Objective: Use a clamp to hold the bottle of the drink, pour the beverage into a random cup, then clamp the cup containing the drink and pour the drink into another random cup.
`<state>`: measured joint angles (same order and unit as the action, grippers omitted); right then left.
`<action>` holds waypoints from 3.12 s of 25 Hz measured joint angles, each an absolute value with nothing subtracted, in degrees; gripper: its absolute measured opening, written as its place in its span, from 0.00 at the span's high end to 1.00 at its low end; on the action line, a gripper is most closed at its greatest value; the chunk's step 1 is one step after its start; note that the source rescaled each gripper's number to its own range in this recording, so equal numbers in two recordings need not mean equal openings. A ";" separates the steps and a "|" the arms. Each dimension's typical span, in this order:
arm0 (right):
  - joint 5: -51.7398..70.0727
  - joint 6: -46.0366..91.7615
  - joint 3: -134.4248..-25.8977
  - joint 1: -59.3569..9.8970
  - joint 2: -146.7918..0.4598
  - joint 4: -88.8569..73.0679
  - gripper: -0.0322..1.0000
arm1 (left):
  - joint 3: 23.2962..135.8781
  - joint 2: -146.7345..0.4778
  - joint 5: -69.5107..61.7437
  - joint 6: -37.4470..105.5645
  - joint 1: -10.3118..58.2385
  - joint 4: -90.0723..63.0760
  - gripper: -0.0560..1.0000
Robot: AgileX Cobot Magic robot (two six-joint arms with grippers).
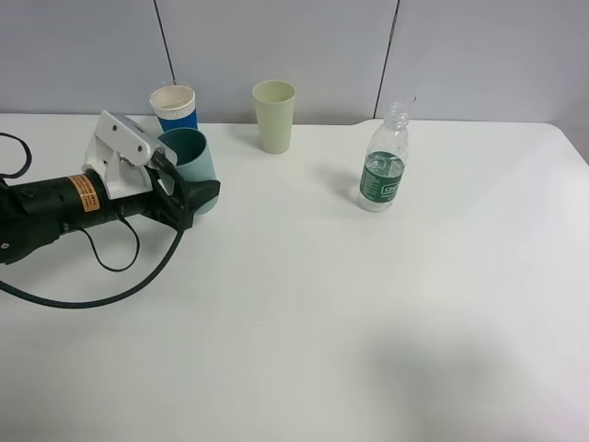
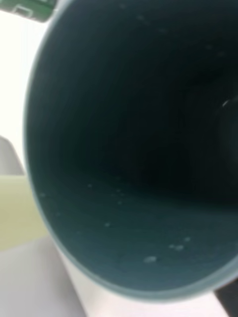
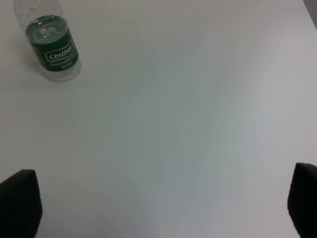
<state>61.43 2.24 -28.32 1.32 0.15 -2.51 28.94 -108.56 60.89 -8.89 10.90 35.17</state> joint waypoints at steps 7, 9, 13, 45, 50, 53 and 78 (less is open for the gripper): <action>61.43 2.24 -28.32 1.32 0.15 -2.51 0.00 | 28.98 -111.60 61.46 -8.20 10.90 35.19 0.92; 61.43 2.24 -28.32 1.32 0.15 -2.51 0.00 | 28.98 -112.23 61.51 -8.16 10.90 35.19 0.92; 61.43 2.24 -28.32 1.32 0.15 -2.51 0.00 | 29.01 -113.94 61.62 -7.27 10.90 35.19 0.92; 61.43 2.22 -28.32 1.32 0.15 -2.51 0.00 | 28.96 -119.44 67.51 -3.31 10.90 34.06 0.78; 61.43 1.89 -28.32 1.32 0.15 -2.51 0.00 | 28.96 -119.44 67.51 -3.42 10.90 34.06 0.41; 61.43 1.89 -28.32 1.32 0.15 -2.51 0.00 | 28.70 -118.35 66.77 -3.42 10.90 34.30 0.38; 61.43 1.87 -28.32 1.32 0.15 -2.51 0.00 | 10.70 -58.41 38.09 -6.12 10.90 19.04 0.25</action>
<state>61.43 1.87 -28.32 1.32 0.15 -2.51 10.70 -58.41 38.09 -6.12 10.90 19.04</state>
